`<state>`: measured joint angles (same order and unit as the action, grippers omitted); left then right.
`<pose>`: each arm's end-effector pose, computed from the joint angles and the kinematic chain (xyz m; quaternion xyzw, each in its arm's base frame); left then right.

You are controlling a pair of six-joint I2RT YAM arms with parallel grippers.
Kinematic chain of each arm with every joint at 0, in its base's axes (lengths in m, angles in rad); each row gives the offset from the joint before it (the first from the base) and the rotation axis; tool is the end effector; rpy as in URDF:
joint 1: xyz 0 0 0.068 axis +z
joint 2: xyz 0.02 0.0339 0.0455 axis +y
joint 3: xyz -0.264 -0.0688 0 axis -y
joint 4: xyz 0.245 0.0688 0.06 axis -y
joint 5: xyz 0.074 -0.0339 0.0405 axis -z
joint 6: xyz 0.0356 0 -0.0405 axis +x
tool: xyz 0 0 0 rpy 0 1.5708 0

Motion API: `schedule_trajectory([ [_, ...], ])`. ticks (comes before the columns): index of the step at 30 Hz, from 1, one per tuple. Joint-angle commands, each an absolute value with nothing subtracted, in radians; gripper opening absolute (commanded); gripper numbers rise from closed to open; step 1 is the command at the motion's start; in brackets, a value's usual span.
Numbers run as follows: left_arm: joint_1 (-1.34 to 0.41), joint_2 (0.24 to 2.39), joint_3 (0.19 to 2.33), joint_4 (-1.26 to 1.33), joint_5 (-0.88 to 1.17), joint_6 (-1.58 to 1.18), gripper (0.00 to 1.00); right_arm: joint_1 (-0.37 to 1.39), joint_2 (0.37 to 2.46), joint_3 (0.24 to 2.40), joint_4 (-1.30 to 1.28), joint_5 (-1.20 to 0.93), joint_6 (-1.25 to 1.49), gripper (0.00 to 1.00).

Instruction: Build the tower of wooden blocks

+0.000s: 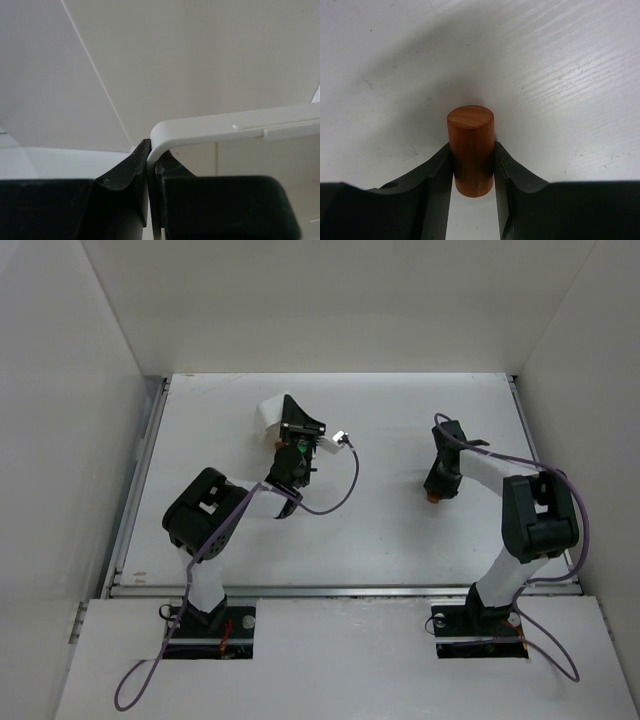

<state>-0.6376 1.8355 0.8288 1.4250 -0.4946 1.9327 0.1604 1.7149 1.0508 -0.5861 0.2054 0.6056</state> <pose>0.3050 -0.2049 0.2361 0.4491 0.3458 0.5968 0.5680 0.3192 0.0443 0.1677 0.2327 0.9541 -0.0345 0.1851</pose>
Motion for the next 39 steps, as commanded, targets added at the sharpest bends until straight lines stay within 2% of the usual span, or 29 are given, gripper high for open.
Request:
schedule_trajectory([
  [1, -0.644, 1.87, 0.834, 2.074, -0.518, 2.026, 0.0, 0.176, 1.678, 1.052, -0.552, 0.204, 0.601, 0.1],
  [5, -0.67, 1.839, 0.885, 2.074, -0.518, 2.026, 0.0, 0.176, 1.667, 1.052, -0.552, 0.213, 0.601, 0.09],
  [7, -0.683, 1.826, 0.925, 2.036, -0.593, 2.007, 0.0, 0.176, 1.658, 1.052, -0.552, 0.213, 0.601, 0.09],
  [10, -0.693, 1.752, 0.962, 1.793, -0.73, 1.881, 0.0, 0.186, 1.648, 1.052, -0.552, 0.201, 0.601, 0.09],
  [11, -0.693, 1.72, 0.982, 1.67, -0.783, 1.697, 0.0, 0.186, 1.647, 1.052, -0.552, 0.201, 0.601, 0.09],
  [12, -0.693, 1.653, 1.049, 1.324, -0.872, 1.564, 0.0, 0.186, 1.647, 1.052, -0.552, 0.192, 0.601, 0.07],
  [14, -0.658, 1.603, 1.164, 0.874, -0.894, 1.246, 0.0, 0.195, 1.638, 1.052, -0.552, 0.192, 0.601, 0.06],
  [15, -0.641, 1.603, 1.306, 0.669, -0.879, 0.963, 0.0, 0.195, 1.638, 1.052, -0.552, 0.192, 0.592, 0.06],
  [16, -0.602, 1.618, 1.363, 0.408, -0.879, 0.875, 0.0, 0.207, 1.629, 1.061, -0.552, 0.192, 0.592, 0.06],
  [18, -0.569, 1.643, 1.428, 0.28, -0.867, 0.781, 0.0, 0.218, 1.629, 1.062, -0.552, 0.178, 0.583, 0.06],
  [25, -0.473, 1.643, 1.465, -0.079, -0.694, 0.505, 0.0, 0.296, 1.568, 1.08, -0.509, 0.166, 0.549, 0.06],
  [28, -0.356, 1.687, 1.572, -0.332, -0.42, 0.32, 0.0, 0.325, 1.549, 1.08, -0.476, 0.13, 0.538, 0.06],
  [29, -0.313, 1.698, 1.63, -0.392, -0.197, 0.281, 0.0, 0.34, 1.539, 1.08, -0.476, 0.13, 0.526, 0.06],
  [30, -0.231, 1.732, 1.653, -0.488, -0.111, 0.244, 0.0, 0.359, 1.539, 1.094, -0.476, 0.14, 0.517, 0.06],
  [34, -0.086, 1.77, 1.629, -0.558, 0.191, 0.161, 0.0, 0.409, 1.539, 1.094, -0.474, 0.176, 0.497, 0.06],
  [39, -0.006, 1.749, 1.51, -0.505, 0.219, 0.127, 0.0, 0.462, 1.465, 1.045, -0.361, 0.176, 0.497, 0.06],
])
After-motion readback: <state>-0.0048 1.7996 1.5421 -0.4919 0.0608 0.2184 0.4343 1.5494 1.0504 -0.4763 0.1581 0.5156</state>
